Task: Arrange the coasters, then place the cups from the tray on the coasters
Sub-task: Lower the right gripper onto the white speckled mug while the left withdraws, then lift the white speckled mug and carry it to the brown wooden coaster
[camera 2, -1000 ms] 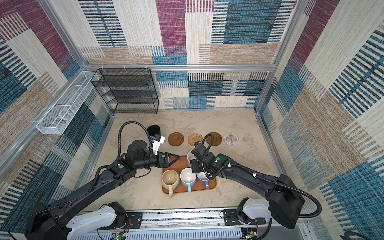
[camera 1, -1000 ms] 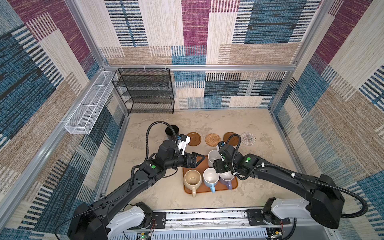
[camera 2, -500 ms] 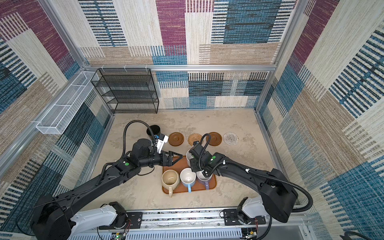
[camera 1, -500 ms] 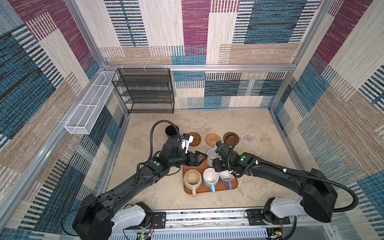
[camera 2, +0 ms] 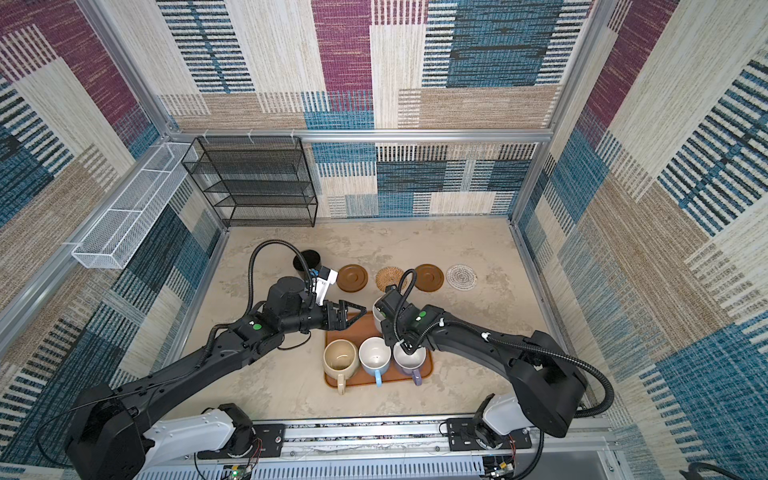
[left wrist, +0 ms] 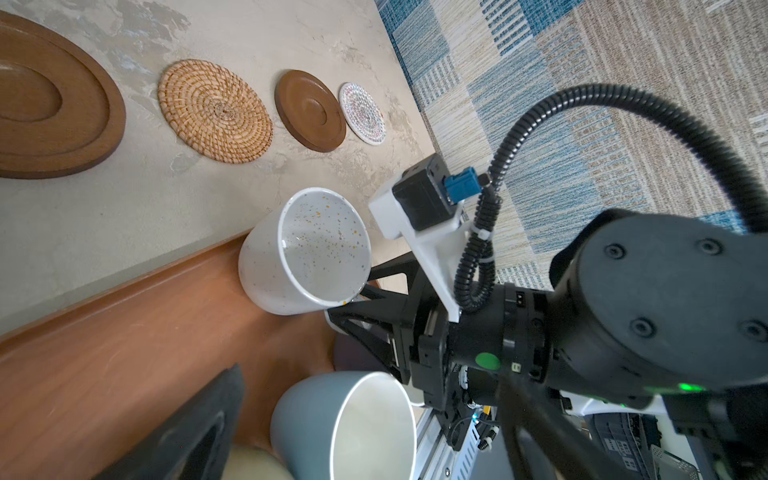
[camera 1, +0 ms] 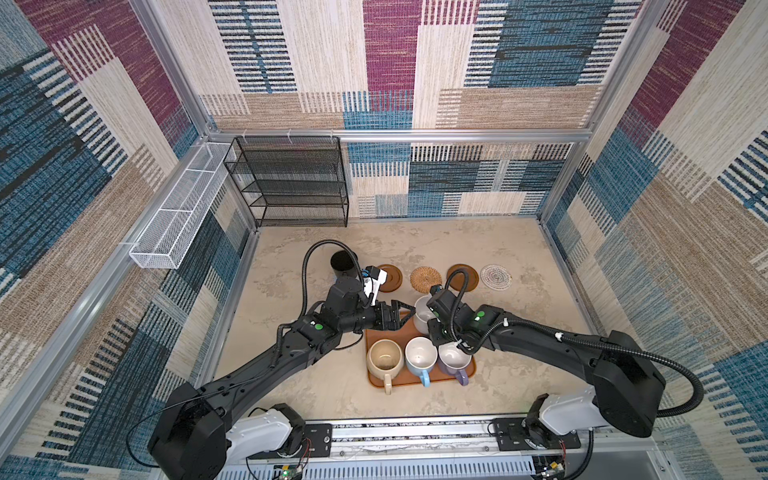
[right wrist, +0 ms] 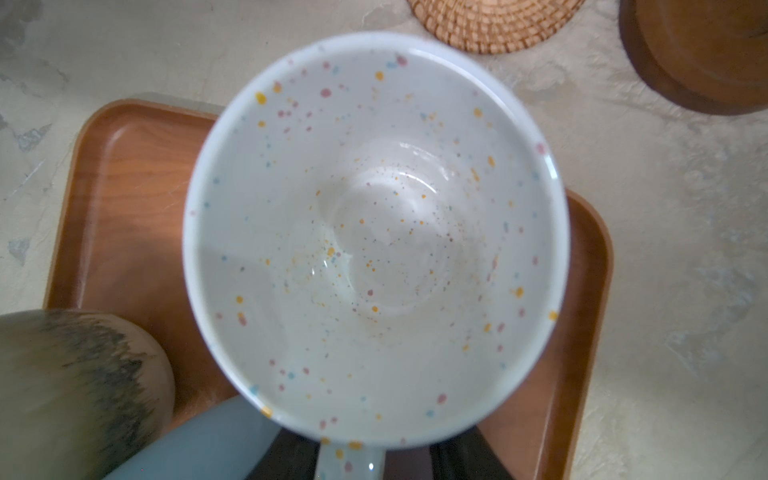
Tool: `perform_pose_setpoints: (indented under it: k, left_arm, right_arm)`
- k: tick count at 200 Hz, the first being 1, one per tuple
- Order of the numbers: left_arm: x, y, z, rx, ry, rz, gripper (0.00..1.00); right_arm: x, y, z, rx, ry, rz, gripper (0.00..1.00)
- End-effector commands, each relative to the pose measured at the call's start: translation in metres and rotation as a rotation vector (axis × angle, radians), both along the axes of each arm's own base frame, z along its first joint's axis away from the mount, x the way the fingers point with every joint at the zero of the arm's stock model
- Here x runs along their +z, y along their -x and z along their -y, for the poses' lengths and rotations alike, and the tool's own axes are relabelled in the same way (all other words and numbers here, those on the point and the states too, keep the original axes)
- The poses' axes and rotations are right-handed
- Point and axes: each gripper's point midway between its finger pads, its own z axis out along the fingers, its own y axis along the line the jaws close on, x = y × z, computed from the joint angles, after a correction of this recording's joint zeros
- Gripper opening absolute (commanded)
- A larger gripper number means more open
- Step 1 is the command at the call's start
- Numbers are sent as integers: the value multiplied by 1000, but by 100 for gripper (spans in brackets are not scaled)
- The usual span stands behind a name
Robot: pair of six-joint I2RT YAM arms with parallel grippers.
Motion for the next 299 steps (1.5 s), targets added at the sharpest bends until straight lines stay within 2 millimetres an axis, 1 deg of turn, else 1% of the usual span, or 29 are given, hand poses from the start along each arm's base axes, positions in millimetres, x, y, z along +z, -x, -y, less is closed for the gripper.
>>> perform_pose_setpoints:
  k: [1,15,35,51,93,106,130,140,159,174,188,202,230,252,270,276,286,299]
  left_arm:
    - [5,-5,2,7,13,22,97]
    - [5,-4,2,8,14,20,97]
    - [8,-9,0,35,21,28,96]
    - [11,-10,0,44,30,32,95]
    - [9,-12,-5,75,21,42,95]
    - [9,-13,-7,87,18,45,95]
    - [12,-16,-10,121,33,51,95]
    - [15,-19,-12,141,43,55,95]
    - [18,-23,-19,198,44,60,95]
    - [16,-25,-26,238,33,66,95]
    - [15,-28,-34,278,5,73,96]
    - [12,-30,-42,313,-28,76,99]
    - [11,-33,-62,394,-60,105,100]
    - [11,-34,-75,426,-54,101,100]
    - [5,-36,-82,434,-46,76,100]
    - [4,-38,-85,438,-39,69,99]
    - [1,-41,-88,450,-13,66,92]
    - [-1,-45,-90,460,54,61,91]
  right_arm:
    - [13,-14,-10,-14,-49,68,36]
    - [16,-15,-10,-13,-58,80,31]
    - [18,-17,-8,-22,-50,101,28]
    - [19,-19,-8,-21,-50,111,15]
    - [25,-20,-12,-4,-67,125,14]
    - [29,-21,-14,2,-82,132,6]
    - [35,-22,-17,5,-104,148,0]
    - [38,-22,-17,0,-109,153,0]
    - [47,-23,-19,2,-132,166,0]
    - [61,-26,-24,6,-166,193,0]
    - [72,-32,-29,9,-183,215,0]
    - [78,-38,-38,18,-191,214,0]
    - [82,-53,-57,26,-188,204,0]
    - [86,-71,-71,19,-176,221,0]
    - [86,-87,-81,6,-156,233,0]
    - [86,-93,-85,1,-149,238,0]
    - [84,-102,-91,-5,-135,246,0]
    - [82,-112,-101,4,-126,247,0]
